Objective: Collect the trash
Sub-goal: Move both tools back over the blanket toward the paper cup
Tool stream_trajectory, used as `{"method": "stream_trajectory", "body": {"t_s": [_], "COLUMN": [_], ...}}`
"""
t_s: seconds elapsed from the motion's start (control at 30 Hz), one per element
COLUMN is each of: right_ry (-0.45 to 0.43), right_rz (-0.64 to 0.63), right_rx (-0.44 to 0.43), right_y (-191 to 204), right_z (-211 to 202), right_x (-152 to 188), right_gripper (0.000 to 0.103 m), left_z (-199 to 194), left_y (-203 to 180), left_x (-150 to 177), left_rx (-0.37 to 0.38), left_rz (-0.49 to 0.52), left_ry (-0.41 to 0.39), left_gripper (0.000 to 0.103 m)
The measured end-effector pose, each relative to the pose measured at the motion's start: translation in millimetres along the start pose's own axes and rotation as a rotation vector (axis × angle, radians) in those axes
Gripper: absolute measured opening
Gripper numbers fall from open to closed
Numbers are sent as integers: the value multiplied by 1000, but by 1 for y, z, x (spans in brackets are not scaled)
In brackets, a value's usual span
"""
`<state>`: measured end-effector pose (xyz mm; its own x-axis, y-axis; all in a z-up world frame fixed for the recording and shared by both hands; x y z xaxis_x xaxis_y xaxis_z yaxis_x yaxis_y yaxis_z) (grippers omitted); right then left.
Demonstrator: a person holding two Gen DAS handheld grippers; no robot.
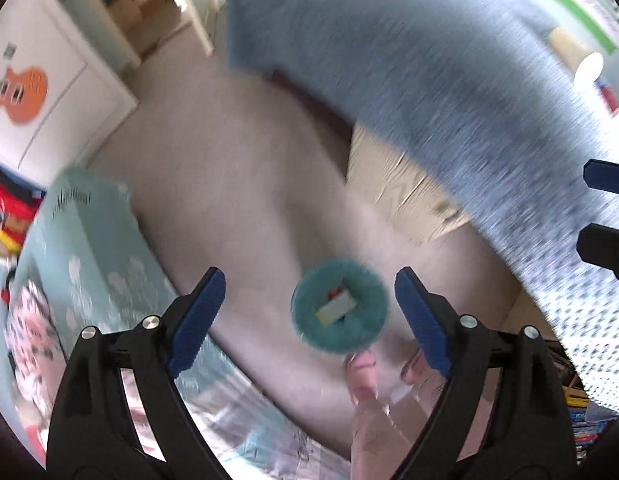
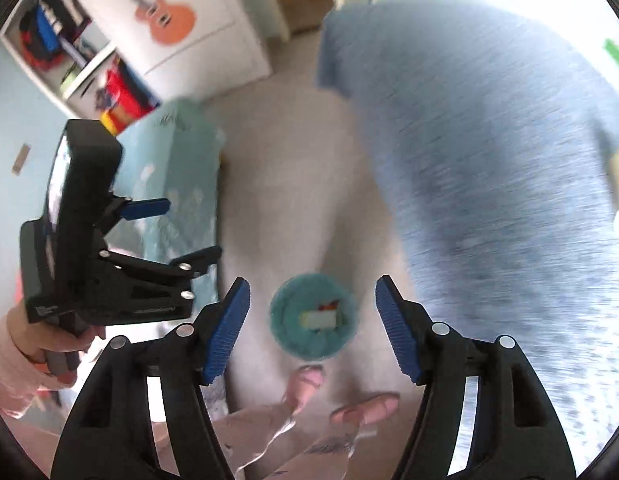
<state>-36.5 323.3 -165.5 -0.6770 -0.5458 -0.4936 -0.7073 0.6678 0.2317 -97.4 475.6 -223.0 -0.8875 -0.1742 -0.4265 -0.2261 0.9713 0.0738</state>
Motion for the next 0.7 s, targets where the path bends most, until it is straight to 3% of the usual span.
{"method": "stream_trajectory", "body": {"t_s": [0.27,0.7], "right_ry": [-128,-170], "right_rz": [121,306], "right_rx": [124,283], "right_y": [-102,-266], "right_z": [-89,-167], "right_x": [4,55], "right_gripper": [71,74], "left_z": [-39,-42], "left_y": [-88,-257], "left_x": [-75,-136], "left_rx": [47,150], "left_rz": [136,285], "left_ry": [-118,-154], "left_gripper": [91,93]}}
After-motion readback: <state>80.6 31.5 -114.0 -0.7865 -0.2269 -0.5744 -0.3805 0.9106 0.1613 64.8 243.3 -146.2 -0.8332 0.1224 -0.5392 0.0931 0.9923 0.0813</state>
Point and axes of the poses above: each gripper's, at about its wrist camera, not at the fingertips, and z roughly the way its jaws point, y to its left, x to its underside, the point moved 7 cm from there along z, roughly the way its jaws point, and after that the axes turned 7 degrees about -y, right-handed, at the moved point
